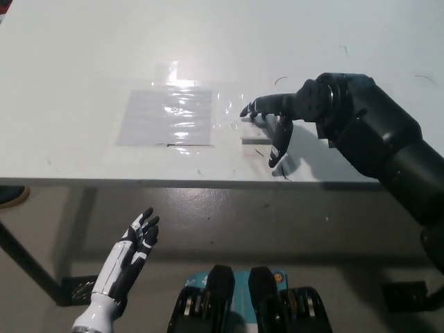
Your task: A white switch is kept at the centre of the table close to the robot and the robot uses its right hand to press it to turn it on
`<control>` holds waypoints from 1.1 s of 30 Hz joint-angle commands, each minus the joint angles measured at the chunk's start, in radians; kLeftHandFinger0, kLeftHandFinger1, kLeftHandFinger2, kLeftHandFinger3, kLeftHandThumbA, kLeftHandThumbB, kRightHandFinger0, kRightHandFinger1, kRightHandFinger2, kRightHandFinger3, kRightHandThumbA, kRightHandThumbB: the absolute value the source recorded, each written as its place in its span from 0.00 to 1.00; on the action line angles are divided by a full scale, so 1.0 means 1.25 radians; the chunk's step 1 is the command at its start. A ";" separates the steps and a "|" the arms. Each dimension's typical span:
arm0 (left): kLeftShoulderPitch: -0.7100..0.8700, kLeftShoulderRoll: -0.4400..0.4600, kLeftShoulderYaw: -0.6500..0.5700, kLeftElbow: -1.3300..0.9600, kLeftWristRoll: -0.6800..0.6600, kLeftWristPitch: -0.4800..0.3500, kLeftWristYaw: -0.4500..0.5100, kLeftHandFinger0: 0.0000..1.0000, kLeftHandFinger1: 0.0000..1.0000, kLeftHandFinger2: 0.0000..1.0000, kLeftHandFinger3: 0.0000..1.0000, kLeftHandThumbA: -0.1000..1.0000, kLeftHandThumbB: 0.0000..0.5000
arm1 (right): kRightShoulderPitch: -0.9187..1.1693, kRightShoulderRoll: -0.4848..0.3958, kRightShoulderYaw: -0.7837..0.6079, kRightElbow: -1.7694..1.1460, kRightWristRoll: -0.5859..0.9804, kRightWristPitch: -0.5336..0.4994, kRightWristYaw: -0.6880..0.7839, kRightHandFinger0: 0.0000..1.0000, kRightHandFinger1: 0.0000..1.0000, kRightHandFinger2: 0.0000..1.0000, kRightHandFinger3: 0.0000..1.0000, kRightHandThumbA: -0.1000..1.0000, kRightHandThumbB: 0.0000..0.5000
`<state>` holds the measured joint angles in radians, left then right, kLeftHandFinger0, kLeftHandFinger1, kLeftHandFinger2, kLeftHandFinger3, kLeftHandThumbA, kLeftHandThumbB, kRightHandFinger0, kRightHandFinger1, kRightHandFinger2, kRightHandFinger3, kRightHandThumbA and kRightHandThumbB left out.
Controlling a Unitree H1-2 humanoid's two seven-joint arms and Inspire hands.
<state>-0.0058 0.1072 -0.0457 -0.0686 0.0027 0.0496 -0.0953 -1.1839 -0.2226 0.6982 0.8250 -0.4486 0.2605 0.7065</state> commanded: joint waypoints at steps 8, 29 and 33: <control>0.027 0.003 -0.001 -0.023 0.001 -0.016 -0.005 1.00 1.00 1.00 1.00 0.85 0.19 | 0.092 0.026 0.014 -0.036 -0.030 -0.014 0.023 1.00 1.00 1.00 1.00 1.00 0.64; 0.010 0.007 0.001 -0.023 -0.002 -0.017 -0.008 1.00 1.00 1.00 1.00 0.84 0.15 | -0.118 -0.122 -0.374 -0.302 0.137 0.092 -0.002 1.00 1.00 1.00 1.00 1.00 0.61; 0.002 0.006 0.006 -0.015 -0.011 -0.025 -0.010 1.00 1.00 1.00 1.00 0.84 0.16 | -0.124 -0.169 -0.508 -0.460 0.198 0.114 -0.026 1.00 1.00 1.00 1.00 1.00 0.57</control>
<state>0.0201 0.1070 -0.0460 -0.0688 0.0037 0.0475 -0.0955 -1.2368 -0.3624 0.2220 0.4353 -0.3474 0.3485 0.7071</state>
